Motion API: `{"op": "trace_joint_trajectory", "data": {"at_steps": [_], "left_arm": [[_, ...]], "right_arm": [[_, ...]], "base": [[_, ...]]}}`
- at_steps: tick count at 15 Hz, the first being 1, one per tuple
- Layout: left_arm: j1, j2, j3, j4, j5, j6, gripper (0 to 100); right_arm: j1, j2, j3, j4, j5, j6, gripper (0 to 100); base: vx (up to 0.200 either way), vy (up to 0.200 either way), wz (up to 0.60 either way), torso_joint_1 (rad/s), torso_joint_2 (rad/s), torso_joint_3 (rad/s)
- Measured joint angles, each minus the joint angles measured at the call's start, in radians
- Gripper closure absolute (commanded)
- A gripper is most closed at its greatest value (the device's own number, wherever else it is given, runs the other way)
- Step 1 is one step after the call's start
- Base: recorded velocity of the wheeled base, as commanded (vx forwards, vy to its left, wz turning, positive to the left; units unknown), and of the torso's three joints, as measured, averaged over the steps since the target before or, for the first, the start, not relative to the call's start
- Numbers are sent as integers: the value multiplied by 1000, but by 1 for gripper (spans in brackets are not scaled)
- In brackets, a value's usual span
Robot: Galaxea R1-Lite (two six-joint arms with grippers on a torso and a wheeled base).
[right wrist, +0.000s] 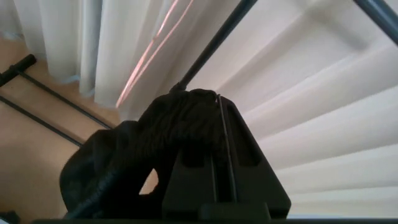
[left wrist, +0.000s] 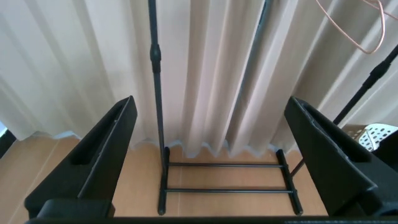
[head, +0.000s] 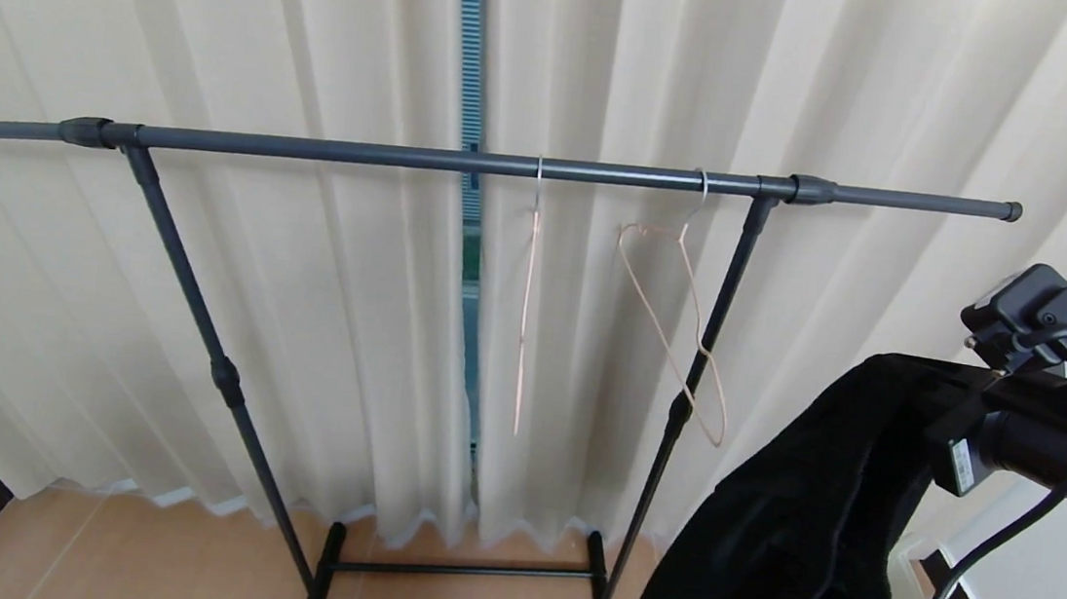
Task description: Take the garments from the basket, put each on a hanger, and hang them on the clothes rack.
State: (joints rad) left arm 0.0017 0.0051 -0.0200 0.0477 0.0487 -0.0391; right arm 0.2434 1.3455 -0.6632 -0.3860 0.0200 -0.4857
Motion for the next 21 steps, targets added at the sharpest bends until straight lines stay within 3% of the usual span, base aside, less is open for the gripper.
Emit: {"op": "trace_joint_trajectory", "data": {"at_steps": [4, 13, 19, 21], "left_arm": [[0, 0, 0, 0, 0, 0, 0], [-1, 0, 0, 1, 1, 7, 0], [-6, 13, 4, 4, -2, 90, 0], [-3, 10, 5, 2, -10, 99, 0]], "right_arm": [[0, 1, 0, 0, 0, 0, 100], [8, -4, 26, -8, -1, -10, 100], [100, -24, 45, 6, -5, -5, 100], [161, -42, 45, 22, -6, 55, 100]], "base": [[-200, 0, 0, -4, 4, 5], [0, 0, 0, 0, 0, 0], [0, 0, 0, 0, 0, 0], [0, 0, 0, 0, 0, 0]]}}
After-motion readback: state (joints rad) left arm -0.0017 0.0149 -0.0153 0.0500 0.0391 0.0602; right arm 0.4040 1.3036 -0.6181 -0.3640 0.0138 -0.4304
